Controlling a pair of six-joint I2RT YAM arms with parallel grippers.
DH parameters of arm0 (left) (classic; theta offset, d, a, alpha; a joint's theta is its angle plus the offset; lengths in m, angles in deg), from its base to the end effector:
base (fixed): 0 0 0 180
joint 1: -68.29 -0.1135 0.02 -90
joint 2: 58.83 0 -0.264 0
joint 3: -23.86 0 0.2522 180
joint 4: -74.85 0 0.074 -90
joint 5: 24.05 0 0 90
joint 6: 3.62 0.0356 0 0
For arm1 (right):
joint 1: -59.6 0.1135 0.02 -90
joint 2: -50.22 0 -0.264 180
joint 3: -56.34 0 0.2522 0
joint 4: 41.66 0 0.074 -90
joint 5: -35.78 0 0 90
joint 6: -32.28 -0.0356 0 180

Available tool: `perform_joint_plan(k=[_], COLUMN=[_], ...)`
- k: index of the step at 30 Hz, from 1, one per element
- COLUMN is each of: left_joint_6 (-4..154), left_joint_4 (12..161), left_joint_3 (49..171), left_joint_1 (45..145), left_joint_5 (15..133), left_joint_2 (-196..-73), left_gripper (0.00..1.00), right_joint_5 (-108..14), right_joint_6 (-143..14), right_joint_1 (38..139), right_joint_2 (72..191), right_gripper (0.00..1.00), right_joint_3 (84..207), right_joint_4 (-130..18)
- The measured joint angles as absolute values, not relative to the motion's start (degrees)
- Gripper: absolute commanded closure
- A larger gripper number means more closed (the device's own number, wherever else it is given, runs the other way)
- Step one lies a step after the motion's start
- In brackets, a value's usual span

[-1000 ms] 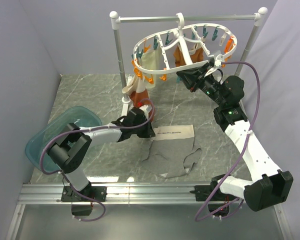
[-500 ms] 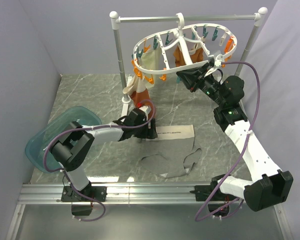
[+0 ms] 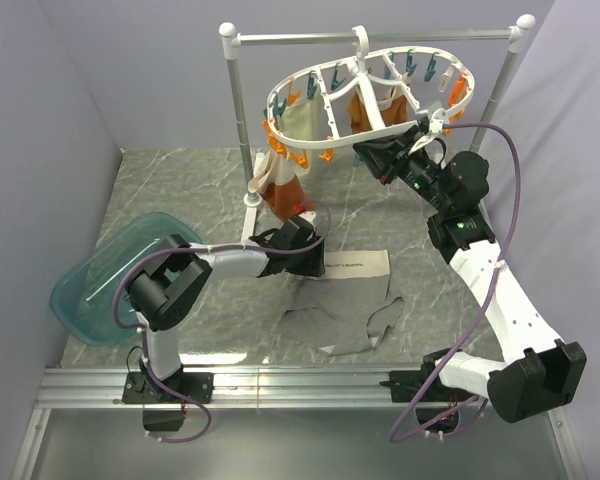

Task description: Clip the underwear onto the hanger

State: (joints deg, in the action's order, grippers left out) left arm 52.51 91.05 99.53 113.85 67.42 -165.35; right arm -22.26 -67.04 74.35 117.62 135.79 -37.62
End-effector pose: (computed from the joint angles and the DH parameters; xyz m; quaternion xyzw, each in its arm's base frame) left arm 0.2698 -0.2764 0.1571 0.0994 0.9252 -0.2431 0.2740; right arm 0.2518 0.0858 0.4388 -0.2471 0.5669 0.3221 0.7168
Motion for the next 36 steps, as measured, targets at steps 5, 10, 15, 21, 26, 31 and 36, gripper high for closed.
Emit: perform_joint_plan(k=[5,10,15,21,26,31,36], left_joint_6=[52.6,54.4,60.7,74.8,89.8,100.7,101.5], left_joint_4=[91.8,91.6,90.2,79.5,63.9,52.3,47.8], left_joint_3=[101.6,101.3,96.4,85.1,77.4,75.5,77.8], left_joint_1=[113.7,114.0,115.1,116.8,116.9,116.9,115.3], left_joint_5=[67.3,67.2,67.1,68.6,72.4,75.0,77.3], left_joint_2=[-167.7,-167.4,-163.1,-149.1,-140.3,-139.6,-139.6], left_gripper=[0.87,1.00,1.00,1.00,1.00,1.00,1.00], right_joint_5=[-22.1,-21.9,-21.8,-21.6,-20.6,-19.4,-16.4], right_joint_6=[-67.0,-67.0,-67.0,-67.1,-67.8,-69.3,-72.0], right_joint_1=[74.0,73.9,73.8,73.6,73.1,72.7,71.9], right_joint_2=[117.6,117.6,117.6,117.6,117.6,117.6,117.6], right_gripper=[1.00,1.00,1.00,1.00,1.00,1.00,1.00], right_joint_3=[135.8,135.8,135.8,135.8,135.8,135.8,135.8], right_joint_4=[-37.6,-37.7,-37.7,-37.6,-37.5,-37.1,-36.1])
